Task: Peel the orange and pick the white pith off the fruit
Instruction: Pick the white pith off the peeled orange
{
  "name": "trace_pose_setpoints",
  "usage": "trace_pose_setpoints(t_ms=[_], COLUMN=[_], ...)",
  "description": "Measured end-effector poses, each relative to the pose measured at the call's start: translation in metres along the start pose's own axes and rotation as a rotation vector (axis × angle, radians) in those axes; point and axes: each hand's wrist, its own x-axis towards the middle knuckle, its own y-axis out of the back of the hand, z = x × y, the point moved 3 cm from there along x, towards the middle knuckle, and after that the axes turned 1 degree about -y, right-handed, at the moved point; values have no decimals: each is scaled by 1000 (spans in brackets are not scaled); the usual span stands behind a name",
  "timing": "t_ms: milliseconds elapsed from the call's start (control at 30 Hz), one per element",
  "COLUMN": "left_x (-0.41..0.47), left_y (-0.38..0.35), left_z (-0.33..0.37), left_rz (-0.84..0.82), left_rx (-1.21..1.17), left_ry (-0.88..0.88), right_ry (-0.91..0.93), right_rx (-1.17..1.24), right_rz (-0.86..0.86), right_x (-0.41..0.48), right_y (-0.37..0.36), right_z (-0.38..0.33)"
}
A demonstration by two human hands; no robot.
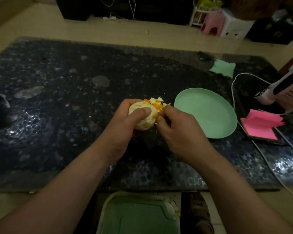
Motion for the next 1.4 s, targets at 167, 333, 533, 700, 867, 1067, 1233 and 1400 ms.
trace_pose_setpoints(t_ms=[167,333,533,700,867,1067,1233,1400], left_x=[-2,-3,-4,-5,-8,-11,-14,-14], left_y=[-2,-1,0,0,1,6,5,3], left_z=[4,9,12,13,15,17,16,10], left_rz=[-3,-17,-13,-30,-60,-68,-75,-66], left_rx=[-123,-205,-161,-251,-382,-470,-486,-421], left_ry=[42,62,48,71,130,174,220,267], right_ry=[-34,-83,0,8,-24,-28,-16,-7], right_rx=[99,258,151,242,295,340,366,341], right_rz=[18,-48,-38,14,45,68,87,69], right_x=[2,0,3,3,5,4,5,6], right_y=[4,5,3,2,-1,0,-1,-2], right_z=[2,-3,-4,-8,-9,-13,-15,-15])
